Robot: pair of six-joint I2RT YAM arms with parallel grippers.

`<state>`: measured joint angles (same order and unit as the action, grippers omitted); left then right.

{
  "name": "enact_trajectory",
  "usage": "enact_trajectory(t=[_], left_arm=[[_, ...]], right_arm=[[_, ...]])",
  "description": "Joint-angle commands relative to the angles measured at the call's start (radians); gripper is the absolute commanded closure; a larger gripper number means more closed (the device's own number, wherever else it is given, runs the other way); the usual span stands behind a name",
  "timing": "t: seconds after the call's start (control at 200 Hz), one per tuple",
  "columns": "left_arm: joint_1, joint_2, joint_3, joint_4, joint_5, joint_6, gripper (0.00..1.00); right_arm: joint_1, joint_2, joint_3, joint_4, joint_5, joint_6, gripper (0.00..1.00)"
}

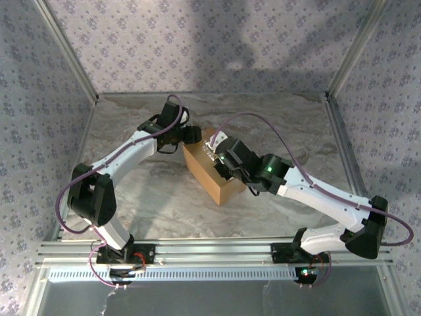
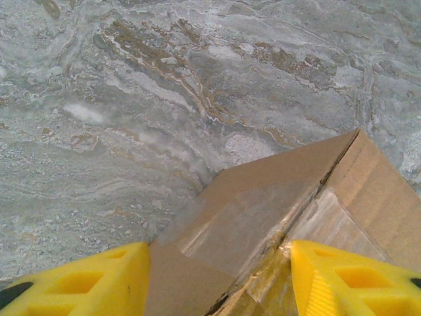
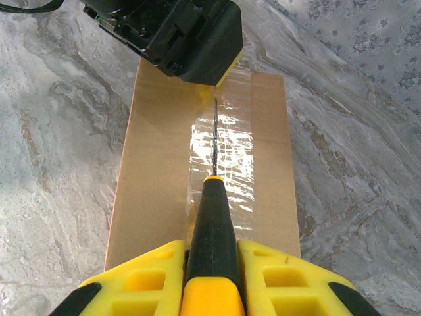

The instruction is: Unpack the express box

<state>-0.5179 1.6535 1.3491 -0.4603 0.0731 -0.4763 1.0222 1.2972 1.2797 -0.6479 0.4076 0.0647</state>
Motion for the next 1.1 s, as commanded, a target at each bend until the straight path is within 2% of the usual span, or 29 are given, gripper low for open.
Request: enact_trajectory(t=[0.0, 1.094], left_arm=[[0.019, 0.026, -0.007, -0.035, -0.075, -0.007, 0.42], [0.033, 0.025, -0.008, -0.037, -0.105, 0.002, 0.42]], right_arm=[[0.013, -0.03, -0.008, -0.03, 0.007, 0.032, 1.0], [0.065, -0.075, -0.042, -0.076, 0.039, 0.069, 1.0]])
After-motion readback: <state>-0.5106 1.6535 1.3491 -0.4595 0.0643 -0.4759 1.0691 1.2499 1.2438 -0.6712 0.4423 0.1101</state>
